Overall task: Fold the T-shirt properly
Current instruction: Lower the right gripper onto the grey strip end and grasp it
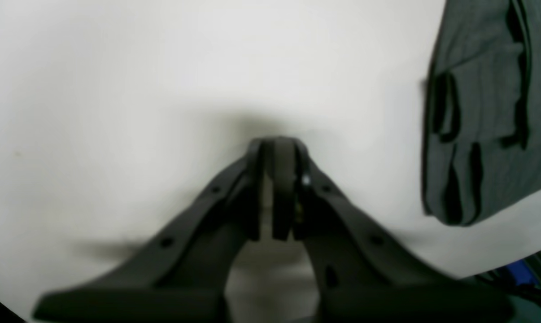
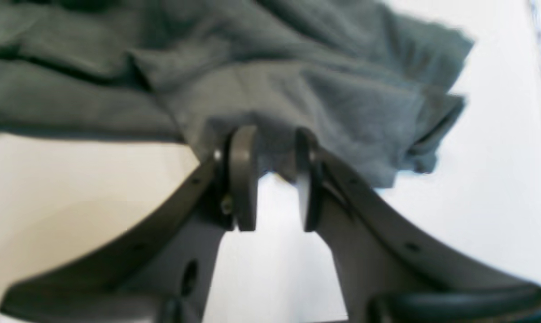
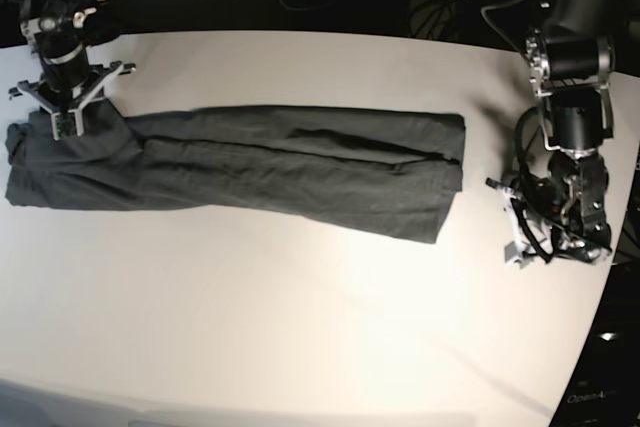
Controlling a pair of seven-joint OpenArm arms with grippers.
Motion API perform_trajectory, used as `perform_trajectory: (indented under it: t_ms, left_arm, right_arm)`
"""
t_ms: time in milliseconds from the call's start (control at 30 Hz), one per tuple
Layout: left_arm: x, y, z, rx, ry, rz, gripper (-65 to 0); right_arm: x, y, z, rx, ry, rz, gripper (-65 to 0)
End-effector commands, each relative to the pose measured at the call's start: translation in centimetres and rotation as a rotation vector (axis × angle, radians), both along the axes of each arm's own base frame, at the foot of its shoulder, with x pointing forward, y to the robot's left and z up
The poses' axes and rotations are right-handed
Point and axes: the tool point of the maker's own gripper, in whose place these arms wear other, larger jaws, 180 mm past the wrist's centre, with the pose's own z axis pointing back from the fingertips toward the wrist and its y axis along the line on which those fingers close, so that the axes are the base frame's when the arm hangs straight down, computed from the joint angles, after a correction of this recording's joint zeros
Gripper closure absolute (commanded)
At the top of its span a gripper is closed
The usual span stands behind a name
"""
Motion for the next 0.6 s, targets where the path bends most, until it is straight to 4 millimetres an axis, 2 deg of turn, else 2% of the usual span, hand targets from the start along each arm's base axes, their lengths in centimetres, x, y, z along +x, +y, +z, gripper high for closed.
perform_trajectory:
  t_ms: [0, 200, 267, 433, 500, 567]
  left_arm:
    - [-0.3, -1.1, -0.5, -0.033, 0.008, -0.007, -4.1]
    - [-0.2, -1.1, -0.5, -0.033, 0.007, -0.007, -4.1]
    - [-0.3, -1.1, -0.5, -0.033, 0.008, -0.007, -4.1]
    - [-0.5, -1.1, -0.6, -0.033, 0.011, -0.007, -4.1]
    - [-0.5, -1.1, -0.7, -0.033, 0.013, -0.006, -4.1]
    - [-0.5, -1.1, -0.7, -0.033, 0.013, -0.006, -4.1]
  right_arm:
    - [0.6, 0.2, 1.0, -0.006, -0.042, 0.013, -15.4]
    - [-0.3, 0.3, 0.3, 0.001, -0.013, 0.01, -17.6]
    - [-0.5, 0.3, 0.2, 0.003, -0.008, 0.01, -22.9]
    - [-1.0, 0.3, -1.0, 0.025, 0.016, 0.0, -42.2]
    - [-1.1, 0.2, -1.7, 0.04, 0.028, -0.007, -46.7]
    - [-1.3, 0.3, -2.2, 0.051, 0.041, -0.01, -47.7]
